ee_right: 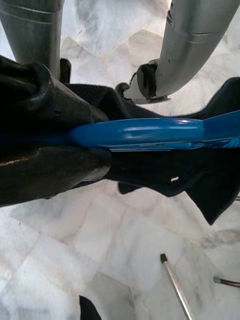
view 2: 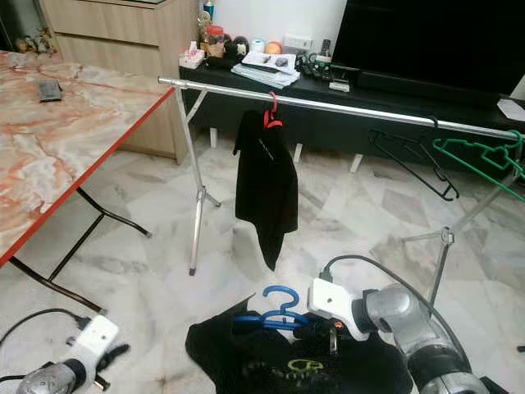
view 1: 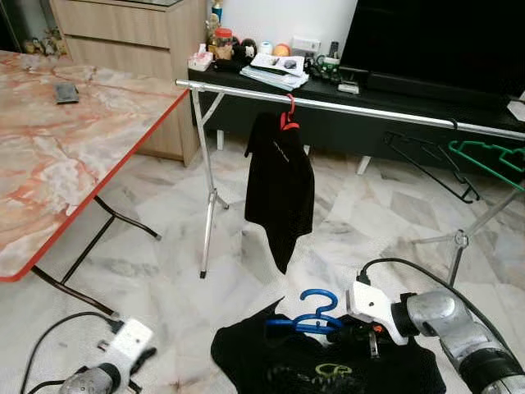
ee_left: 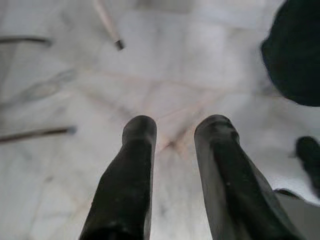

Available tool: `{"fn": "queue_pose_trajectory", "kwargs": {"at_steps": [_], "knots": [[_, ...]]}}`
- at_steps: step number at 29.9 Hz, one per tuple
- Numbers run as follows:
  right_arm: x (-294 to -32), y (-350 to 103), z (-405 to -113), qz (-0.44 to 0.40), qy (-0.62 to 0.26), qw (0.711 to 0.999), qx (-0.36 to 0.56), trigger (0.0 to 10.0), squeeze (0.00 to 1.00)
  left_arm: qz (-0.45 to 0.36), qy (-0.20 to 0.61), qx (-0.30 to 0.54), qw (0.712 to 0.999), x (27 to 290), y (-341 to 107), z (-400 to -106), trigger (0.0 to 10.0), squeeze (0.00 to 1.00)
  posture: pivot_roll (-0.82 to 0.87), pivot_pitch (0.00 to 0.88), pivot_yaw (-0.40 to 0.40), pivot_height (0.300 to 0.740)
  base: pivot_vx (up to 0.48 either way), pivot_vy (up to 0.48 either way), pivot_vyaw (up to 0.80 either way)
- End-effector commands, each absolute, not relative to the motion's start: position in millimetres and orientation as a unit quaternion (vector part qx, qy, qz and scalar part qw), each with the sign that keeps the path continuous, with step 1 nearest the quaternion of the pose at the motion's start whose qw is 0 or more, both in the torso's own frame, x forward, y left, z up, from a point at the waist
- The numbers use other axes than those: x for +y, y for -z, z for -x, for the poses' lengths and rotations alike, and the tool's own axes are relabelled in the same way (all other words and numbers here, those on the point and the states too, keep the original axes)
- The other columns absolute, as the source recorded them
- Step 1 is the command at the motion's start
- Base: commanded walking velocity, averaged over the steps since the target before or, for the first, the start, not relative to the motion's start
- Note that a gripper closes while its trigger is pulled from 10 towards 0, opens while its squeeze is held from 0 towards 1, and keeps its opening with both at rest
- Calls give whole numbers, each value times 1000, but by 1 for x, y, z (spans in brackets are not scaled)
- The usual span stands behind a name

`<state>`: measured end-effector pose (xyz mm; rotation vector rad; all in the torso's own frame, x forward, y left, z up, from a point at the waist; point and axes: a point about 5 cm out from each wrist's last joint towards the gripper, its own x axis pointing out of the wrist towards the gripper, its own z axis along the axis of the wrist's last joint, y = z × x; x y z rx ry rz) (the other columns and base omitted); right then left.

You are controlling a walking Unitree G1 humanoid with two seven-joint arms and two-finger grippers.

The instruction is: Hang hanger

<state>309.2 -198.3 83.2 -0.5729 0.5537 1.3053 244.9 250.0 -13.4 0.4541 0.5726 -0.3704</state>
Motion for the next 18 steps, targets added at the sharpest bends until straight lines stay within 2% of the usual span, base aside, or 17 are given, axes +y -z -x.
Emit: {"fn": "queue_pose_trajectory", "kwargs": {"at_steps": [1, 8, 9, 10, 16, 18], "knots": [[-201, -90, -313, 278, -591, 717, 244, 10000, 0, -219, 199, 244, 923, 249, 1, -255, 10000, 1000, 119, 80, -118, 740, 0, 0, 0], [-195, -80, -314, 326, -581, 700, 257, 10000, 0, -225, 297, 199, 907, 231, -18, -269, 10000, 1000, 126, 79, -129, 740, 0, 0, 0], [-192, -79, -314, 325, -583, 699, 256, 10000, 0, -224, 319, 197, 899, 228, -21, -270, 10000, 537, 128, 79, -130, 740, 0, 0, 0], [-189, -77, -314, 328, -585, 696, 255, 10000, 0, -227, 336, 198, 892, 225, -22, -271, 10000, 0, 131, 80, -131, 740, 0, 0, 0], [-179, -73, -317, 348, -580, 693, 248, 10000, 0, -213, 394, 204, 871, 216, -26, -269, 10000, 0, 130, 77, -135, 740, 0, 0, 0], [-174, -70, -320, 358, -560, 706, 245, 10000, 0, -212, 420, 198, 860, 210, -32, -269, 10000, 0, 135, 76, -137, 740, 0, 0, 0]]}}
